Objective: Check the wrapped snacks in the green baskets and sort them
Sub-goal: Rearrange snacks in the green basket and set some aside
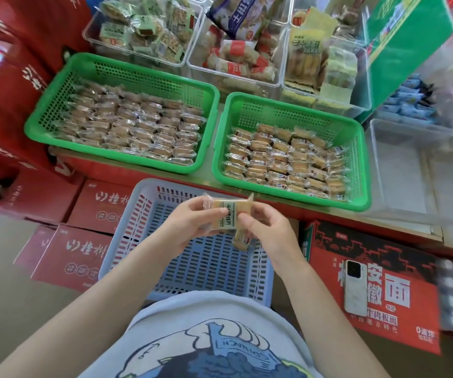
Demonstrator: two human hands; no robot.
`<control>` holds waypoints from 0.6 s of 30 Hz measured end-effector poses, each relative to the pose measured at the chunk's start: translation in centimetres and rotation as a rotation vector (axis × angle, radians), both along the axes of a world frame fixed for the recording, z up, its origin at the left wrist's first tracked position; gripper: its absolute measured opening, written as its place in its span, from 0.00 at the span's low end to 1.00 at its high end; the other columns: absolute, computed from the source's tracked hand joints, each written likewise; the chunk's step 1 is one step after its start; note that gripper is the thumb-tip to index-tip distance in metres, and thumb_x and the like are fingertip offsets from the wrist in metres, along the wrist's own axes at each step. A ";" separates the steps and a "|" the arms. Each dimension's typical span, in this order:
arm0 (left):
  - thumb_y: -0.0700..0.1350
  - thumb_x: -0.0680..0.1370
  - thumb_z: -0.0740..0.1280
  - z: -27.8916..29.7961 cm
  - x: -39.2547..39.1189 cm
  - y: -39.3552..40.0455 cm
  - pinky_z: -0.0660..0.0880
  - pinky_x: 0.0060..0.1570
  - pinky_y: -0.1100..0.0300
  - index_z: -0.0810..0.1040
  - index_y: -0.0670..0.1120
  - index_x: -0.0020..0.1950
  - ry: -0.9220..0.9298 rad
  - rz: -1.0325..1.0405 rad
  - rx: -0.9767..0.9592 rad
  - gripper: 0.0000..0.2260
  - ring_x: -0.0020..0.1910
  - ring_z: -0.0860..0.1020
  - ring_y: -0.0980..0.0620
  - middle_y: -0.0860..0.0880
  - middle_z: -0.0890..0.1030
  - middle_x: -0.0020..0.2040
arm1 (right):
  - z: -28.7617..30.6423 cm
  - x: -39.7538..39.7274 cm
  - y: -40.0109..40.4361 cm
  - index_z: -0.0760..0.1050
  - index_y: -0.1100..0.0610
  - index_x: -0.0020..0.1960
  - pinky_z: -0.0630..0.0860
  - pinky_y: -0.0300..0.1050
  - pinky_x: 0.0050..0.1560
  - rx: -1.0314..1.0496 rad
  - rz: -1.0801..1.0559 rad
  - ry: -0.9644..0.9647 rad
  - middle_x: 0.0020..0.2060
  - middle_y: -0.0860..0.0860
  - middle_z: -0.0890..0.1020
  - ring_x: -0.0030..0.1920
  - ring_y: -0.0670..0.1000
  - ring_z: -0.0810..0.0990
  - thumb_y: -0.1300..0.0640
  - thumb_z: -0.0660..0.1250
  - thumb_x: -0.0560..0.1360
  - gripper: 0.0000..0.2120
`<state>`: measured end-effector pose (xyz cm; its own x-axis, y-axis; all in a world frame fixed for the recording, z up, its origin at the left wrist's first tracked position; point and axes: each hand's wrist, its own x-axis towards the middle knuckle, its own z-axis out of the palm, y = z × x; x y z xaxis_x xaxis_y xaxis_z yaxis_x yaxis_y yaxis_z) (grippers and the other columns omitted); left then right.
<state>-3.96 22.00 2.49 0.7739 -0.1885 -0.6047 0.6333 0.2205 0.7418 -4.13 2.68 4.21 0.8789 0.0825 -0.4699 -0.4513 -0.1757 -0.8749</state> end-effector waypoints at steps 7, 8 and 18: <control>0.43 0.70 0.77 -0.3 -0.7 0.8 0.82 0.46 0.57 0.78 0.39 0.60 0.020 0.020 0.001 0.21 0.52 0.85 0.44 0.37 0.84 0.57 | 0.6 0.5 1.4 0.81 0.53 0.48 0.83 0.49 0.49 -0.120 -0.152 -0.129 0.43 0.51 0.85 0.48 0.53 0.84 0.57 0.68 0.80 0.03; 0.41 0.69 0.78 -0.2 -0.7 1.0 0.83 0.49 0.54 0.77 0.40 0.60 0.004 -0.018 0.008 0.21 0.52 0.85 0.44 0.37 0.84 0.57 | 0.7 0.7 1.5 0.80 0.52 0.47 0.82 0.48 0.48 -0.228 -0.112 -0.207 0.43 0.50 0.84 0.47 0.51 0.83 0.57 0.68 0.80 0.05; 0.54 0.75 0.72 1.0 -0.3 1.3 0.81 0.50 0.55 0.82 0.42 0.59 -0.148 -0.133 0.026 0.19 0.49 0.84 0.45 0.41 0.86 0.52 | 2.1 1.2 3.0 0.76 0.55 0.47 0.70 0.38 0.42 -0.480 0.304 -0.569 0.40 0.48 0.77 0.41 0.44 0.73 0.62 0.65 0.80 0.05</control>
